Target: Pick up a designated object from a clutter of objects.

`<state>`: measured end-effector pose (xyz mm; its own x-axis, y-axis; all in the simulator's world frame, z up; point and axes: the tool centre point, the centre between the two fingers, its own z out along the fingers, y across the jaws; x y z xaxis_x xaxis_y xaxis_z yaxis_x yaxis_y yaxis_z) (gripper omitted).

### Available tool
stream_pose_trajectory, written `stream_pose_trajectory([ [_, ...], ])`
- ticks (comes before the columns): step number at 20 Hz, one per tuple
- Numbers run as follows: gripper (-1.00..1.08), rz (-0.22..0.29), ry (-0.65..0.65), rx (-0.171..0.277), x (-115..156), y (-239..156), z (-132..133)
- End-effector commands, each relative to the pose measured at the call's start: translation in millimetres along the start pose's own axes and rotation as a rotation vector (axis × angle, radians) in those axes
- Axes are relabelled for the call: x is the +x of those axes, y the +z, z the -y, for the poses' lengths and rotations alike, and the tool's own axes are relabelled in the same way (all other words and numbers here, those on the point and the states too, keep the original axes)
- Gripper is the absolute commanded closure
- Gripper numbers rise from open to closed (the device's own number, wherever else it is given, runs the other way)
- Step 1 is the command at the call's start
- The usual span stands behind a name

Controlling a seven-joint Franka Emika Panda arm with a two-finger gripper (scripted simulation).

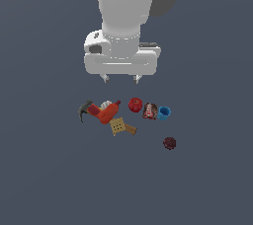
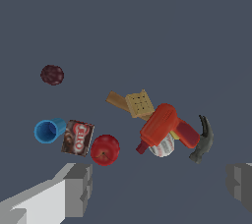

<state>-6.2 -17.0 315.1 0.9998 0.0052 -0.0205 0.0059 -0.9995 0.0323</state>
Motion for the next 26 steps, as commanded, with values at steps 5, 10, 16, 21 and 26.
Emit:
stream_pose_trajectory([
  [5,-0.92,-0.002,0.021,-0.002,16,15,15],
  [10,-0.92,-0.005,0.051,-0.003,37,37,38],
  [16,-0.92,-0.011,0.103,0.000,67,78,80],
  [21,-0.92,-0.015,0.151,0.007,88,120,121],
  [26,-0.92,-0.017,0.197,0.017,102,163,162],
])
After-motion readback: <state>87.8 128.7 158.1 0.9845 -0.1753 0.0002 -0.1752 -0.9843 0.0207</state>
